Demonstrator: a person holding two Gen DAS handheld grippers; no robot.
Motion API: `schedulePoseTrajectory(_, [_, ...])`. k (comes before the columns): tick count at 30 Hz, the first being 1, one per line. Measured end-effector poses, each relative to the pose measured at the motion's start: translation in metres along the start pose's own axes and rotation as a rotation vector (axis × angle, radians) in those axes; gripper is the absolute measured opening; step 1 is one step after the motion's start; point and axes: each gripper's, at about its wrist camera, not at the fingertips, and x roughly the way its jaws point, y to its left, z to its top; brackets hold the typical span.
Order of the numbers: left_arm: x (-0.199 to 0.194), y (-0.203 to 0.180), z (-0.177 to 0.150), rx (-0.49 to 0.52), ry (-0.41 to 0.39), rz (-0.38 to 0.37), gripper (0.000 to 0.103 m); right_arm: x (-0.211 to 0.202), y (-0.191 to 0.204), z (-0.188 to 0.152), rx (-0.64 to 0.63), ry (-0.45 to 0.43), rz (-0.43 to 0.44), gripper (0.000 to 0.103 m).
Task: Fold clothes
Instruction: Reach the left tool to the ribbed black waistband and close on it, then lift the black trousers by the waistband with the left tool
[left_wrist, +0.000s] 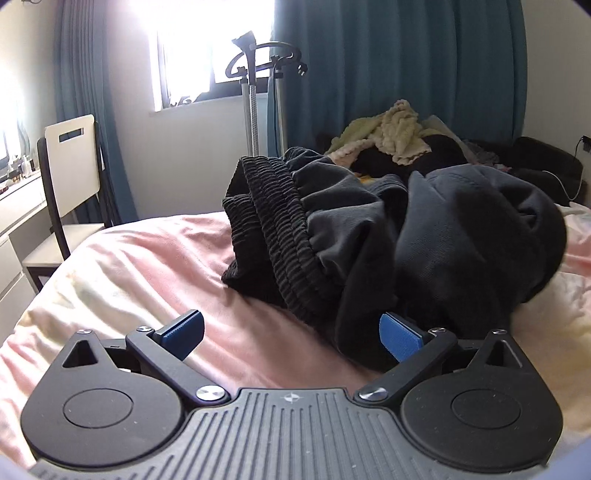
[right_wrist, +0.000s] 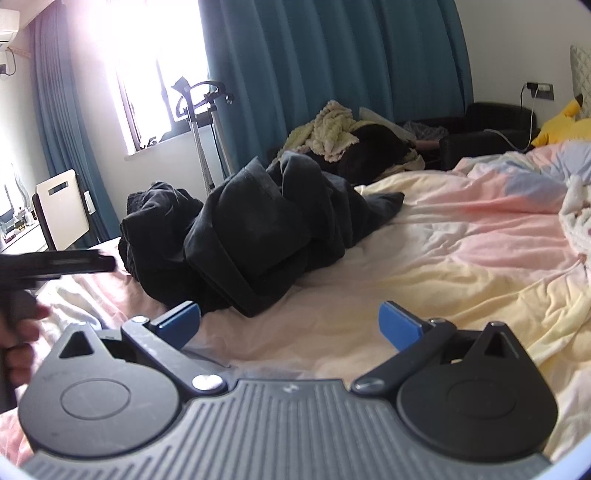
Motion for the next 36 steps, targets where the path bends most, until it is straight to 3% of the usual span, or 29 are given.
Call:
schedulePoseTrajectory(4, [0.034, 0.011, 0.003, -0.066, 0.010, -0.065, 0.101, 0.010, 0.001, -0.003, 0.006, 0.034, 0.017, 0.103])
schedulePoseTrajectory(14, [0.089, 0.028, -0.002, -0.242, -0.114, -0.238, 0.098, 0.032, -0.002, -0.011, 0.046, 0.107, 0.025, 0.103])
schedulePoseTrajectory(17, [0.092, 0.017, -0.003, -0.153, -0.155, -0.195, 0.068, 0.037, -0.002, -0.014, 0.040, 0.117, 0.012, 0.103])
schedulePoseTrajectory(18, [0.091, 0.016, -0.003, -0.154, -0.155, -0.191, 0.064, 0.039, -0.002, -0.014, 0.044, 0.122, 0.012, 0.103])
schedulePoseTrajectory(23, [0.076, 0.010, 0.005, -0.165, -0.126, -0.183, 0.053, 0.040, 0.003, -0.014, 0.028, 0.119, 0.001, 0.103])
schedulePoseTrajectory(28, [0.049, 0.021, 0.010, -0.285, -0.114, -0.136, 0.045, 0.040, 0.001, -0.014, 0.007, 0.096, -0.035, 0.103])
schedulePoseTrajectory(32, [0.023, 0.037, 0.012, -0.313, -0.079, -0.130, 0.024, 0.038, -0.001, -0.010, -0.013, 0.076, -0.060, 0.103])
schedulePoseTrajectory(36, [-0.001, 0.056, 0.018, -0.307, -0.056, -0.119, 0.018, 0.032, -0.003, -0.008, -0.022, 0.058, -0.067, 0.103])
